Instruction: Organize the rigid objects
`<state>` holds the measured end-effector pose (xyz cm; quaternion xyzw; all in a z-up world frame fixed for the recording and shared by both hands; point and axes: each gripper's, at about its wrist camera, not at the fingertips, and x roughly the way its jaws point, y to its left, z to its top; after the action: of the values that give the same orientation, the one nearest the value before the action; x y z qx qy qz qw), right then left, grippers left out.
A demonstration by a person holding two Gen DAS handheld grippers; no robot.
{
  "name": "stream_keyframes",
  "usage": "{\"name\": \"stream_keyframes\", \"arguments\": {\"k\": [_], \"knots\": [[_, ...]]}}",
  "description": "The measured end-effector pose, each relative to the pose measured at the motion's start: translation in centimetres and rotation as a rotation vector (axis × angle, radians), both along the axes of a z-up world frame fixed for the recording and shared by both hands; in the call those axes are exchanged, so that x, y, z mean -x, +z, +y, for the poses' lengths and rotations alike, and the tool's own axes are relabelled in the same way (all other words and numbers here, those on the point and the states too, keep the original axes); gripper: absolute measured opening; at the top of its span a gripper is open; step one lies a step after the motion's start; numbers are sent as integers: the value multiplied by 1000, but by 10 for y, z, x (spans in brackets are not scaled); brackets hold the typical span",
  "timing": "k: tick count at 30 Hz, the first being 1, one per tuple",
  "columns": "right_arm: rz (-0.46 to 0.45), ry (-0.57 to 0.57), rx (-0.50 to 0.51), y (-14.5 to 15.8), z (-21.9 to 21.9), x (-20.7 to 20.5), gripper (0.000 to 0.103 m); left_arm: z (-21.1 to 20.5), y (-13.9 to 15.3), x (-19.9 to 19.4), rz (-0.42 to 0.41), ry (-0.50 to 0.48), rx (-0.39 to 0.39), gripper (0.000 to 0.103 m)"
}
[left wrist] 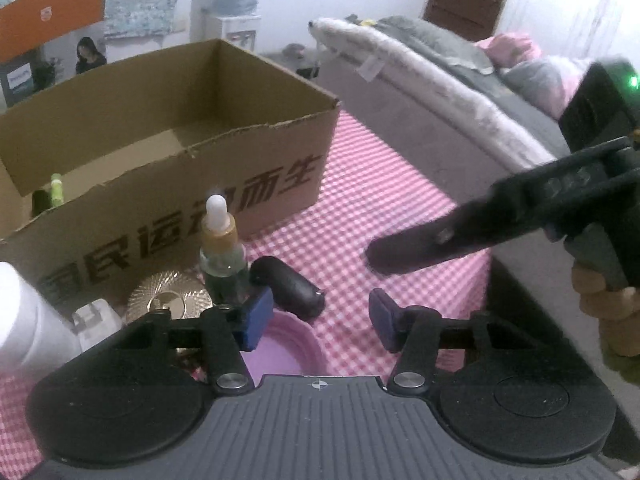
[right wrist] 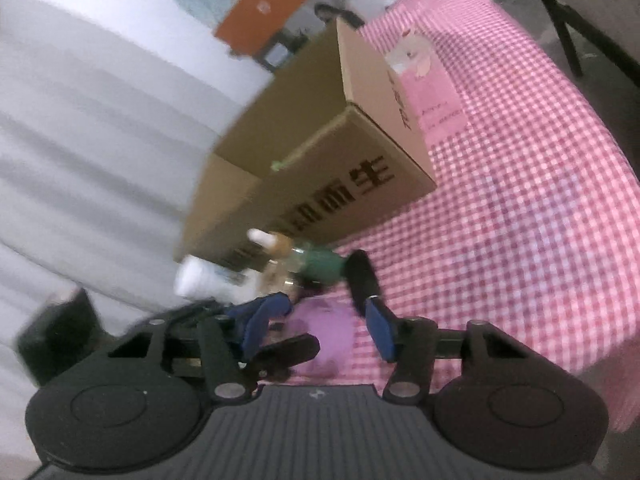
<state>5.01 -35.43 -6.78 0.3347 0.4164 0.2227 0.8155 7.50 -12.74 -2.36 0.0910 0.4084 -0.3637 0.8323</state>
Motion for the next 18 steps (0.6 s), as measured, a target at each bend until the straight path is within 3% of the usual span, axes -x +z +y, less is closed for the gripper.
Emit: {"name": "stream_keyframes", "arguments": {"k": [8, 18], "knots": [[-2, 117, 278, -11, 50, -41, 43, -18, -20, -6, -23, 41, -86, 39], [33, 232, 390, -29, 81, -75, 24, -23, -25, -7, -6, 26, -112, 36]]}}
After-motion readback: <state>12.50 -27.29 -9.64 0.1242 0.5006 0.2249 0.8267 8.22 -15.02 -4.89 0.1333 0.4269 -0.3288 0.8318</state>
